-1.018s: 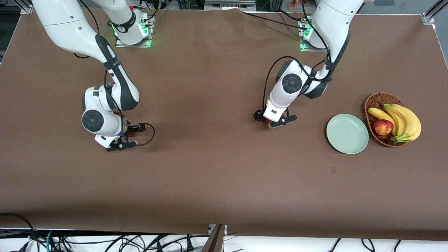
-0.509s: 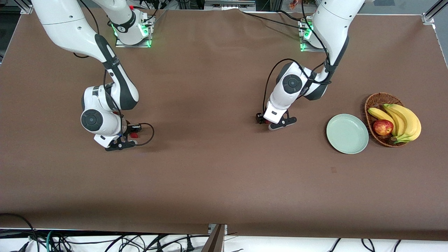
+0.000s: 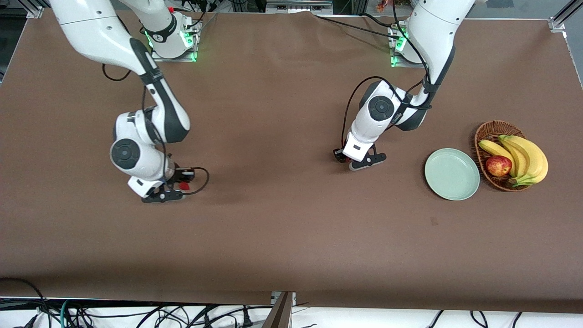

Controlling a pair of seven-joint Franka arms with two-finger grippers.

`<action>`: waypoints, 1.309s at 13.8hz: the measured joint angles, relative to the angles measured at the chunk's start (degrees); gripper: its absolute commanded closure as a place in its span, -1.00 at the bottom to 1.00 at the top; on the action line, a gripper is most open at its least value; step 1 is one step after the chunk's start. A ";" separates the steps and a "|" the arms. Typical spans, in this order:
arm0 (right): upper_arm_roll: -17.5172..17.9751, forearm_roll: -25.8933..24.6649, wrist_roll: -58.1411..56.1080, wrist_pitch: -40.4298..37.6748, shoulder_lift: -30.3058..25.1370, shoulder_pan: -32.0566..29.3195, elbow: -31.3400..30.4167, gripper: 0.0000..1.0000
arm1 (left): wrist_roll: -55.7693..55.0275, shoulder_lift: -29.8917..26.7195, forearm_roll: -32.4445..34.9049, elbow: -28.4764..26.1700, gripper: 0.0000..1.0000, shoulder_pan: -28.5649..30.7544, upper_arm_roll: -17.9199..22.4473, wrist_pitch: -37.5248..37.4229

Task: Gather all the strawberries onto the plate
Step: 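Lift the strawberry over the plate while the right gripper grasps another, then release the strawberry onto the plate while the right gripper sets another midtable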

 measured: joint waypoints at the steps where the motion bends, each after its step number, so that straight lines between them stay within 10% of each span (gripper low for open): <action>1: 0.10 0.41 4.56 0.03 1.08 2.63 1.87 0.71 | 0.39 -1.29 0.35 0.51 1.00 0.61 0.29 -2.74; 6: 0.33 0.67 27.67 0.66 9.06 15.24 14.55 0.71 | 19.69 -9.28 2.86 5.60 0.93 12.46 1.29 -22.76; 13: 0.92 0.69 48.96 15.56 19.11 28.42 26.87 0.71 | 51.92 -6.11 5.30 5.86 0.86 33.59 1.78 -22.96; 16: 2.46 0.69 50.53 18.35 21.73 30.75 29.37 0.71 | 56.55 -1.40 5.31 5.74 0.17 36.54 1.67 -18.60; 18: 3.86 0.73 52.27 19.33 23.22 31.34 32.04 0.71 | 57.32 -0.18 5.31 5.87 -0.76 36.85 1.50 -17.81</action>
